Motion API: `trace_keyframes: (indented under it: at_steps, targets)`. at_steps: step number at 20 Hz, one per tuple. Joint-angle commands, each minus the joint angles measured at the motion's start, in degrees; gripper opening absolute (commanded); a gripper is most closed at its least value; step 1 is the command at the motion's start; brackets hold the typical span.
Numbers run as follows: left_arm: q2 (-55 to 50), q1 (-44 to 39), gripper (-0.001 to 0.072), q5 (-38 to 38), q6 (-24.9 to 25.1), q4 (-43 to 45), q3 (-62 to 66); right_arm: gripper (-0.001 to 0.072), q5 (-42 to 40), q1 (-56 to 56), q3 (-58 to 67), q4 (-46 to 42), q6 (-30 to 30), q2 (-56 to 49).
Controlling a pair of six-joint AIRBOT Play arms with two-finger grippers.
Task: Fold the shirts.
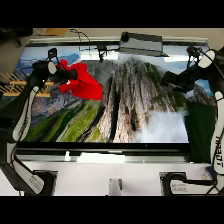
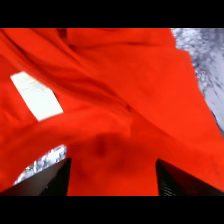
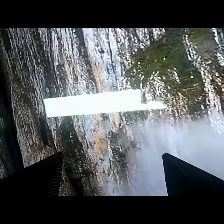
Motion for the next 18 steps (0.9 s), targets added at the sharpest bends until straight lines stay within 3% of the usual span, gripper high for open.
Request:
trace_keyframes:
  at_steps: [1,4,7,8,9,10,13,18]
  targets:
    - [-7.5,1.3,0.0603,1.4,-0.3,-2.6,6.9,0.0682,-0.2,0.0,0.0,0.1,0.0,0.0]
    - [-9.3,1.2,0.0601,10.9,0.6,-5.6,6.8,0.0682,-2.0,0.0,0.0,0.1,0.1,0.0]
    - [-10.9,1.2,0.0596,13.5,0.3,-8.6,6.8,0.0682,-2.2,0.0,0.0,0.2,0.1,0.0]
    - [-11.2,1.3,0.0463,13.0,0.3,-8.6,6.8,0.0682,-2.0,0.0,0.0,0.2,0.1,0.0]
    - [-11.2,1.3,0.0158,11.9,0.4,-8.6,6.9,0.0682,-1.7,0.0,0.0,0.2,0.1,0.0]
    - [-11.0,1.3,0.0037,11.0,0.3,-8.6,6.9,0.0682,-1.5,0.0,0.0,0.2,0.1,0.0]
    - [-8.1,0.9,0.0034,4.8,1.5,-8.5,6.9,0.0680,-2.3,0.0,0.0,0.2,0.9,0.0]
    - [8.4,-4.2,0.0034,0.1,17.1,-8.3,6.9,0.0663,-4.2,0.0,0.0,0.9,0.7,0.0]
